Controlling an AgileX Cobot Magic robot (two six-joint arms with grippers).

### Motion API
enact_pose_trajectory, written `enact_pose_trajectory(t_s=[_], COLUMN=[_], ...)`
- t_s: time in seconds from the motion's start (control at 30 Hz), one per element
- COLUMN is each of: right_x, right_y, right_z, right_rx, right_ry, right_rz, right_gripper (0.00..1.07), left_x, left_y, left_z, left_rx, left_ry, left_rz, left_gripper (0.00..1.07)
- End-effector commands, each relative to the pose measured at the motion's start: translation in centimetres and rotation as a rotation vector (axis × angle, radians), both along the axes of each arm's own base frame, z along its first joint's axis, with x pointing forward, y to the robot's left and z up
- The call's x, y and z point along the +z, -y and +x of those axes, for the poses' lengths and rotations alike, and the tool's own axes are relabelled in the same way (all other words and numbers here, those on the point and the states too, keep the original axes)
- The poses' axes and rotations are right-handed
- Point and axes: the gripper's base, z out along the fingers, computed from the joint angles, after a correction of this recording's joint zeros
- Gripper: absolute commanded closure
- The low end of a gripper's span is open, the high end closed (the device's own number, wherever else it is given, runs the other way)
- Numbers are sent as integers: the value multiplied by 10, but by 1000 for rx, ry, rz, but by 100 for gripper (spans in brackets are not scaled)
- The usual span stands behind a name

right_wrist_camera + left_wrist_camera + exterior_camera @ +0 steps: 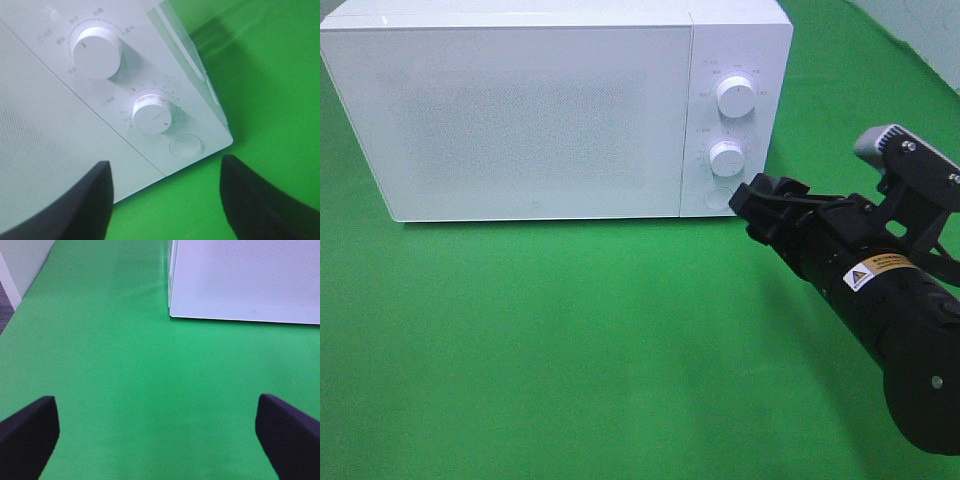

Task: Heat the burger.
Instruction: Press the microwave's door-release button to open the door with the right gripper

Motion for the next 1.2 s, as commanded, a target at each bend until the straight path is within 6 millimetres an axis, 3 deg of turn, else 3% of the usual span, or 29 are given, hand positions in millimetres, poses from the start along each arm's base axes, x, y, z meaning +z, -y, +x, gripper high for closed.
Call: enact_pose_trajectory(t_s=[0.03, 0.07, 0.1, 0.13, 0.23, 0.27, 0.3, 0.47, 0.77, 1.2], right_x=[-2, -3, -3, -3, -3, -3, -3, -5, -9, -37], right_y=[-3, -4, -4, -6, -8, -10, -10, -11, -11, -30], right_z=[0, -1, -1, -1, -2, -2, -2, -3, -2, 29], right_rx=[-57, -77, -77, -87, -89, -97, -97, -159, -202, -266], right_ry=[-74, -109, -109, -132, -146, -171, -171, -254, -292, -334], right_rz=[285, 394, 394, 510, 569, 678, 678, 881, 907, 939], right_gripper=[59, 66, 66, 74, 78, 86, 86, 107, 107, 107], left_x=[0, 0, 0, 0, 0, 0, 0, 0, 0, 0], left_y=[1, 1, 1, 1, 1, 1, 1, 1, 1, 1], left_z=[0, 0, 0, 0, 0, 0, 0, 0, 0, 0], left_rx=[-9, -9, -9, -9, -9, -9, -9, -9, -9, -9], left_ry=[8, 8, 8, 8, 8, 8, 8, 8, 8, 8], left_rz=[-6, -6, -6, -6, -6, -6, -6, -6, -6, -6], left_gripper=[7, 7, 7, 7, 7, 7, 7, 7, 7, 7])
